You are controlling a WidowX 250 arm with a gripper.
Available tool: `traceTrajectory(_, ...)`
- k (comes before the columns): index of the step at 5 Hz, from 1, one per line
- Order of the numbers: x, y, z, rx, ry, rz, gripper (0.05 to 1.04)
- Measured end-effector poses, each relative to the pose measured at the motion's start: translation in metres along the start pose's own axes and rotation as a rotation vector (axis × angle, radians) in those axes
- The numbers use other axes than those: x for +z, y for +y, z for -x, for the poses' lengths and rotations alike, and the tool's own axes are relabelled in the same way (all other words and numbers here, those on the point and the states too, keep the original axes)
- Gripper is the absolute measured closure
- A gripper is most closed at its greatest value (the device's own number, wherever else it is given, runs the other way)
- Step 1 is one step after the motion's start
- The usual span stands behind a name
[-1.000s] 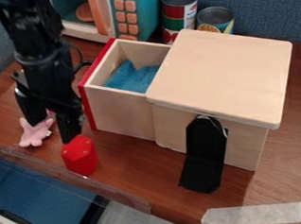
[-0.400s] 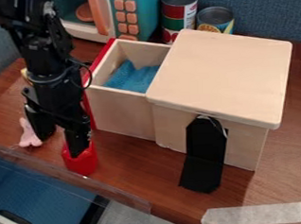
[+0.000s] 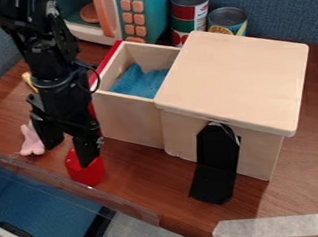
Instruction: Put the red object in the drawer
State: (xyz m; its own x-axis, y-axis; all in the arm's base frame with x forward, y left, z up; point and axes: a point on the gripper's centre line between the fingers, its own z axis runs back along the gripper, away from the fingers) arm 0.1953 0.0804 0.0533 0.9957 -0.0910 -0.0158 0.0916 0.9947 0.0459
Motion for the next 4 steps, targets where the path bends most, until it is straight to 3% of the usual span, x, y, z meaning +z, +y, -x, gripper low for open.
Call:
traceTrajectory(3,-0.012,-0.004,-0.007,0.035,0.003,0.024,0.083)
traceTrajectory(4,-0.018,-0.002,-0.008,0.054,0.009,0.023,0.138)
